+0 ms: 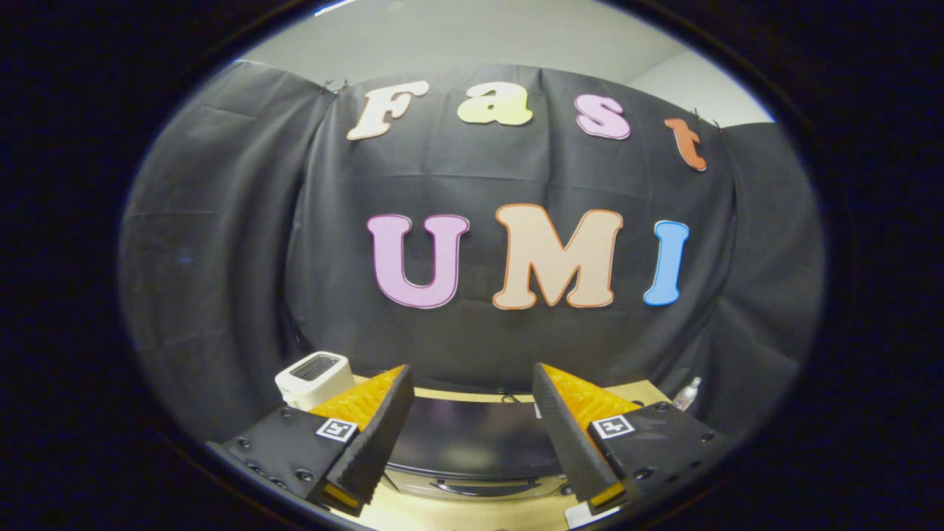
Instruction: Open the toaster oven, put the food inside, and close the toaster oven door.
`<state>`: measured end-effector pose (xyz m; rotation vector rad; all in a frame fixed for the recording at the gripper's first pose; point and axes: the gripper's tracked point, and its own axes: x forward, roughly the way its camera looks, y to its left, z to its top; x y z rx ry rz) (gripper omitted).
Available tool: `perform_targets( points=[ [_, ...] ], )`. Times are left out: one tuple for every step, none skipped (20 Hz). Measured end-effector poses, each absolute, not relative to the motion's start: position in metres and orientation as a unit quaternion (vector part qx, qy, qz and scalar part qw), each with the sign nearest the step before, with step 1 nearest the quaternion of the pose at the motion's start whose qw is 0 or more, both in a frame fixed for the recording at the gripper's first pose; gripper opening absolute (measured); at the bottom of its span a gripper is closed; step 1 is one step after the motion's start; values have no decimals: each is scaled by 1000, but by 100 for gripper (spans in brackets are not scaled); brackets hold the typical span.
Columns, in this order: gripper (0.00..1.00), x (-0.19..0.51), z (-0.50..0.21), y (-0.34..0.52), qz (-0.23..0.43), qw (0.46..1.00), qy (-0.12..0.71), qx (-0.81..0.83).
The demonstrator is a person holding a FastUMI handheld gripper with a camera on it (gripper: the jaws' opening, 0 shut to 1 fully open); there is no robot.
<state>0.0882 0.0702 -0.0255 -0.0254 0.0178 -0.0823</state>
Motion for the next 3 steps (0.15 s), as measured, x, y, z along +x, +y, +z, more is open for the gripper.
perform_targets(
  points=[
    [95,89,-26,75,-40,999,10,-5],
    [95,90,-27,79,-41,999,11,0],
    [95,92,-29,83,-43,999,14,4]
  ],
)
